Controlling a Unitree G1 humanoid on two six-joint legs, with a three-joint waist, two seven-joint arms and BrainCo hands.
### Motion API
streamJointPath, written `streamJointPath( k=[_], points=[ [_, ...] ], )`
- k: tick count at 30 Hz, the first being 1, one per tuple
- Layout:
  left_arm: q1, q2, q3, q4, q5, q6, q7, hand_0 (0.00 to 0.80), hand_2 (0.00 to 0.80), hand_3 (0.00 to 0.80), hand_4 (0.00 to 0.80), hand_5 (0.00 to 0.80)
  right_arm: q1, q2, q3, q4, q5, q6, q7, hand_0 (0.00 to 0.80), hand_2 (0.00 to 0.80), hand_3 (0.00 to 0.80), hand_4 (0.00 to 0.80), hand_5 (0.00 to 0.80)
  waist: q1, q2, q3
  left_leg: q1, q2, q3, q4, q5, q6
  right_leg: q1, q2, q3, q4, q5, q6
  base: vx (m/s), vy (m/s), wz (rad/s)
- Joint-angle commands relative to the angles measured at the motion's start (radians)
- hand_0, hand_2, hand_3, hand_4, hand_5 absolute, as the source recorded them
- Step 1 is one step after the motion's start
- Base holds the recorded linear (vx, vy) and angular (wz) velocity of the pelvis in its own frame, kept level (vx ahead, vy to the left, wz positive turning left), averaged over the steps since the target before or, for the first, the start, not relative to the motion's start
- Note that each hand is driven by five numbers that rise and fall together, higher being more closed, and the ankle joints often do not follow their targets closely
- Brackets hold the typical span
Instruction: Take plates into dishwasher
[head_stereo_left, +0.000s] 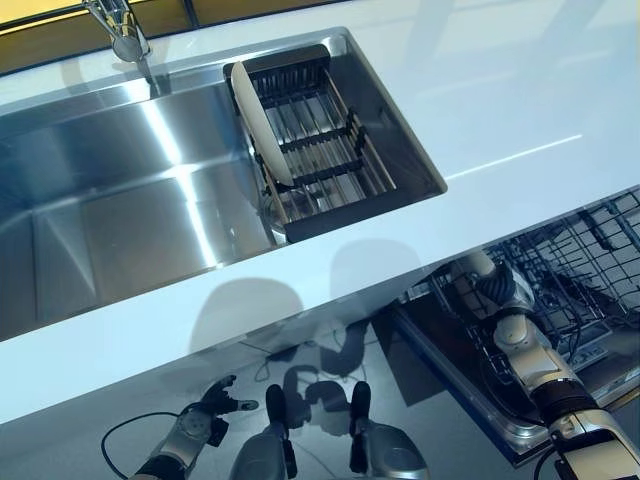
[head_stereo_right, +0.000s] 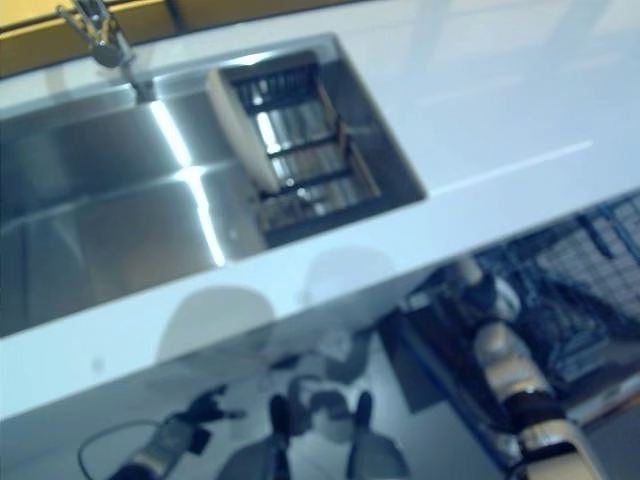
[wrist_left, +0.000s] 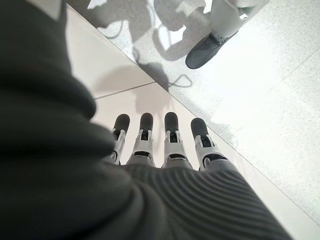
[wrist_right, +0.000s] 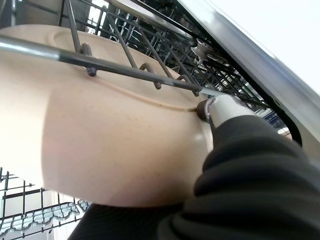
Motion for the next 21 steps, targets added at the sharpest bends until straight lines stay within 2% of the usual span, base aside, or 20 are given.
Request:
streamJointPath(
  k=[1, 3, 4, 5, 6, 21],
  points=[
    [-0.039, 0.003, -0.047, 0.016, 0.028, -0.004, -0.006, 0.0, 0.0, 0.0, 0.0, 0.0, 0.05, 0.075, 0.085, 0.094, 0.054, 0.049, 0.103, 0.8, 0.8, 0.8, 0.8, 0.8, 0.049, 0.019, -0.019, 0.01, -0.024, 0.048, -0.001, -0.06, 0.023, -0.055, 0.015, 0.009, 0.126, -0.076, 0.039, 0.0, 0.0, 0.0],
    [-0.036, 0.002, -0.043, 0.014, 0.034, -0.001, -0.004, 0.0, 0.0, 0.0, 0.0, 0.0, 0.058, 0.078, 0.083, 0.093, 0.058, 0.047, 0.106, 0.8, 0.8, 0.8, 0.8, 0.8, 0.05, 0.015, -0.023, 0.014, -0.023, 0.048, -0.001, -0.061, 0.024, -0.051, 0.015, 0.009, 0.126, -0.075, 0.039, 0.0, 0.0, 0.0],
    [-0.035, 0.001, -0.041, 0.014, 0.036, 0.001, -0.002, 0.0, 0.0, 0.0, 0.0, 0.0, 0.06, 0.079, 0.08, 0.088, 0.059, 0.053, 0.112, 0.69, 0.69, 0.69, 0.69, 0.69, 0.05, 0.012, -0.025, 0.016, -0.022, 0.049, -0.001, -0.061, 0.025, -0.049, 0.016, 0.008, 0.126, -0.075, 0.039, 0.0, 0.0, 0.0],
    [-0.034, 0.001, -0.037, 0.014, 0.041, 0.001, -0.003, 0.0, 0.0, 0.0, 0.0, 0.0, 0.062, 0.079, 0.079, 0.09, 0.065, 0.05, 0.113, 0.405, 0.405, 0.405, 0.405, 0.405, 0.05, 0.01, -0.028, 0.017, -0.021, 0.05, -0.001, -0.062, 0.025, -0.048, 0.016, 0.007, 0.125, -0.074, 0.04, 0.0, 0.0, 0.0],
    [-0.033, 0.002, -0.034, 0.015, 0.045, 0.004, -0.005, 0.0, 0.0, 0.0, 0.0, 0.0, 0.066, 0.081, 0.075, 0.086, 0.067, 0.048, 0.11, 0.0, 0.0, 0.0, 0.0, 0.0, 0.05, 0.008, -0.032, 0.02, -0.019, 0.051, -0.001, -0.062, 0.026, -0.045, 0.017, 0.007, 0.124, -0.074, 0.04, 0.0, 0.0, 0.0],
    [0.026, 0.006, 0.027, 0.017, 0.059, 0.013, -0.004, 0.0, 0.0, 0.0, 0.0, 0.0, 0.187, 0.055, -0.049, -0.181, 0.056, 0.024, 0.083, 0.0, 0.0, 0.0, 0.0, 0.0, 0.012, -0.02, -0.064, 0.058, -0.005, 0.08, -0.001, -0.074, 0.034, -0.019, 0.027, 0.025, 0.118, -0.071, 0.052, 0.011, 0.003, -0.04]
  ],
)
